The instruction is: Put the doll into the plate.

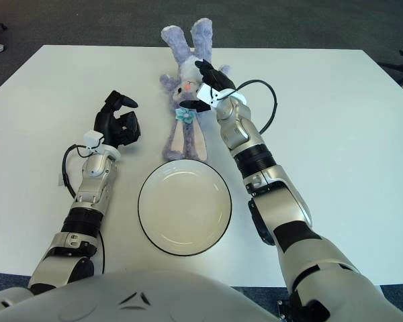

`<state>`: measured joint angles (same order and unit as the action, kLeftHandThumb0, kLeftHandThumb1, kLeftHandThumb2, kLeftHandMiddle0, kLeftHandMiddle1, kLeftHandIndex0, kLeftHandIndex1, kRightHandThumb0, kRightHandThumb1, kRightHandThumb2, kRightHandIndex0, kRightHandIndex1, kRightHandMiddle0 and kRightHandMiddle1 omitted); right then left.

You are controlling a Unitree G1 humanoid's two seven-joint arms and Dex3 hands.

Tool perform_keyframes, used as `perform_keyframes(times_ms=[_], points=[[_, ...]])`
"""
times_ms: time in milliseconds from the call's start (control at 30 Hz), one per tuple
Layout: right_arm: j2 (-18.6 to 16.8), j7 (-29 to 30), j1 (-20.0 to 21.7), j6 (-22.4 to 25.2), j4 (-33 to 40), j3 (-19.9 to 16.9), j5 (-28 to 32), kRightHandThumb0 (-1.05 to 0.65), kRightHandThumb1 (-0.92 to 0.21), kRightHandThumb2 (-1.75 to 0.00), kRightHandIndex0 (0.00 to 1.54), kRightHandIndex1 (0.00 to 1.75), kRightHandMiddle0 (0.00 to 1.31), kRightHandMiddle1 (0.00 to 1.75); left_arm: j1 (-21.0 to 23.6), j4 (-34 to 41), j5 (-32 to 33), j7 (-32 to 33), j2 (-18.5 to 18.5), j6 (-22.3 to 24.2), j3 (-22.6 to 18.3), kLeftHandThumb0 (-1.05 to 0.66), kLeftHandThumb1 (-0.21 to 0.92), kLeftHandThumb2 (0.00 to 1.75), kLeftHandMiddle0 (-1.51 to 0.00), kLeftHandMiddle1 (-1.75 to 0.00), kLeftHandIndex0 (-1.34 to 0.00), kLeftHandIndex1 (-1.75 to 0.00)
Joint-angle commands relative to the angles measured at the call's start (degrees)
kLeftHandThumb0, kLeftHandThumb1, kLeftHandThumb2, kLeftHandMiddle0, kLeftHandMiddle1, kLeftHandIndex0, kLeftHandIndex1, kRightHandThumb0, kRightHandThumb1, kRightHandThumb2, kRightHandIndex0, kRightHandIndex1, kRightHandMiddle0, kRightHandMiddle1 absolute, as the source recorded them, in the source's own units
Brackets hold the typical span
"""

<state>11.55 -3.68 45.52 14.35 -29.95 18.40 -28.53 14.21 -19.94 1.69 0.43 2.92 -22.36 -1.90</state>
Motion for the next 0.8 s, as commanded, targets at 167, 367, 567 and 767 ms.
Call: perform_keyframes(times_ms=[167,367,567,767], points=[[-1.1,0.1,2.9,-0.6,-5.1,0.2,0.2,-1.04,-0.68,-0.41,0.0,1.47,0.0,0.44,-6.0,-3.8,-0.7,0.7,1.1,-2.1,0.4,-0.41,0.53,1.05,-1.13,-1.75,-0.45,-1.75],[-1.8,-0.9,3.5,-0.3,-7.2,0.3,0.8,-1.01,-0.67,-0.41,0.0,1.41,0.0,0.44,-6.1,-4.0,-0.8,1.0,1.2,-3.0,0.5,-0.41,0.53,1.05,-1.13,-1.75,-0.45,-1.75],[-1.9,-2.8,4.8,1.0,-10.0,2.0,-0.3,-0.96,-0.66,-0.44,0.01,1.33,0.0,0.41,-6.2,-3.9,-0.8,1.1,1.4,-3.7,0.6,-0.41,0.53,1.05,-1.14,-1.75,-0.45,-1.75],[-1.1,-5.6,6.3,1.7,-12.4,4.8,-2.2,-0.85,-0.55,-0.57,0.06,1.27,0.0,0.44,-6.2,-3.7,-0.8,1.1,1.5,-3.8,0.7,-0.41,0.53,1.05,-1.14,-1.75,-0.45,-1.75]])
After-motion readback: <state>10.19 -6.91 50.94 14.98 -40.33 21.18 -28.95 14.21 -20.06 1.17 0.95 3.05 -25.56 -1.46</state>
